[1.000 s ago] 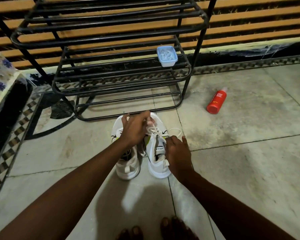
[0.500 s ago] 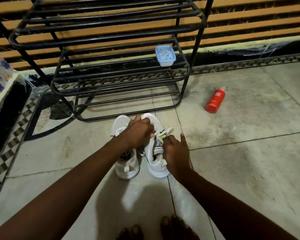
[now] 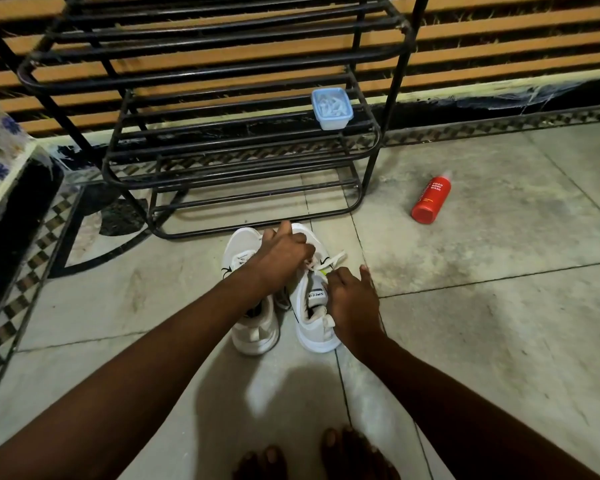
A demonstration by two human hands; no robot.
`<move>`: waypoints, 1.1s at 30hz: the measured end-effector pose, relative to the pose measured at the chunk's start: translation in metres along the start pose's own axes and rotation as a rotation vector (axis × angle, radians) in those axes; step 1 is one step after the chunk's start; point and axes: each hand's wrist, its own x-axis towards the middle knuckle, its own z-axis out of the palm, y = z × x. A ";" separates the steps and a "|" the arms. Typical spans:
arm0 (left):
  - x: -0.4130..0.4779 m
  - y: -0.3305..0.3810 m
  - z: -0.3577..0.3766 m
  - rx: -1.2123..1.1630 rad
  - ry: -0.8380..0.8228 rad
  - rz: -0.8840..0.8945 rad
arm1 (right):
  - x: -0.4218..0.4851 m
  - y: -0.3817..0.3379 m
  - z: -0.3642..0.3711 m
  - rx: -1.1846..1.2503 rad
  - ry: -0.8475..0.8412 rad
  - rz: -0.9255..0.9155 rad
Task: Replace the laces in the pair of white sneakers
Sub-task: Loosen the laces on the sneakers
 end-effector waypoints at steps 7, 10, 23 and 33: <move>-0.003 -0.005 0.000 -0.354 0.235 -0.225 | -0.004 -0.004 -0.006 0.078 0.029 0.096; -0.007 -0.006 -0.002 -0.898 0.361 -0.351 | -0.006 -0.001 -0.004 0.083 0.013 0.128; -0.009 -0.023 -0.022 -0.114 -0.001 0.100 | -0.004 -0.004 0.000 -0.042 0.042 0.144; -0.020 -0.015 -0.006 -1.110 0.243 -0.297 | -0.003 -0.005 0.000 -0.063 0.055 0.173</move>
